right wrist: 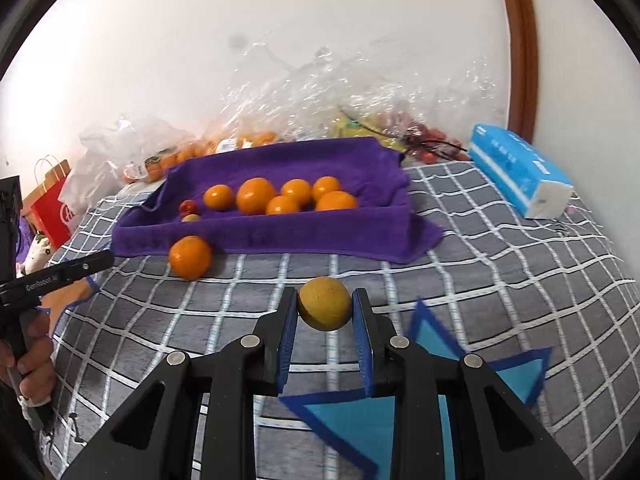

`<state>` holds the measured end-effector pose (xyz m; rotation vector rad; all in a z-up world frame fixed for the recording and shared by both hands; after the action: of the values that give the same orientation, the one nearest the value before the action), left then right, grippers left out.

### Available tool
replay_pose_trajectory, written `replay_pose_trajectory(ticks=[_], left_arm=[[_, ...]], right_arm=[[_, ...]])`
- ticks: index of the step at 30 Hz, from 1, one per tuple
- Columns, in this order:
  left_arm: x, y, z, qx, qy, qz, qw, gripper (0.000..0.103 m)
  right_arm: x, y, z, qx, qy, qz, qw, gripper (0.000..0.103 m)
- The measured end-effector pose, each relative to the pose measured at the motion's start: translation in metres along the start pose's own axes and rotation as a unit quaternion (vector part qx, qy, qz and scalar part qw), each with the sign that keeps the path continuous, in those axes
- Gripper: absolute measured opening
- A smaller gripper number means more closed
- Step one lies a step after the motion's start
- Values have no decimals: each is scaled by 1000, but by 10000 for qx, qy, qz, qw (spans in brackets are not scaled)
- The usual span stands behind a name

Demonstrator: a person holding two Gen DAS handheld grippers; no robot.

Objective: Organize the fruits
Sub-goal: 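Lift the yellow-green fruit with the right tool while the left tool moves toward the large orange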

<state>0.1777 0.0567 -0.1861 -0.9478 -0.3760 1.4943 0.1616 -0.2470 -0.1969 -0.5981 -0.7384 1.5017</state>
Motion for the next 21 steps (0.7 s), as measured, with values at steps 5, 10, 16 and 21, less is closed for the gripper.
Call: replay_pose_trajectory(ticks=[5,10,16,21], left_arm=[[3,0,-1,23,67,119,9999,50],[3,0,3,-62,140,151,9998,50],[-1,4,3,-2,58,104,9999,51],[-7,7,0,139,-97,-41,9998,51]], right_arm=[[-3,2,0,44,-273,-94,9996,27],[-6,1,3,-20,-270,-213,9994,27],[-11,1,5,-40,-289,-366,9989,27],[-12,1,7,-84,-354,-437,9984,27]])
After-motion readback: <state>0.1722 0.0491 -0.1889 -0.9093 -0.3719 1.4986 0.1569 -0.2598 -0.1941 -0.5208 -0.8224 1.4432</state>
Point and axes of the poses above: each gripper's, at about its wrist camera, not at the fingertips, and z roughly against the way its jaws point, x to its left, y to its underside, the point moved 6 cm from there along -z, roughly the way its jaws point, and after that the axes turned 6 degrees about y, right-handed, at the moved point
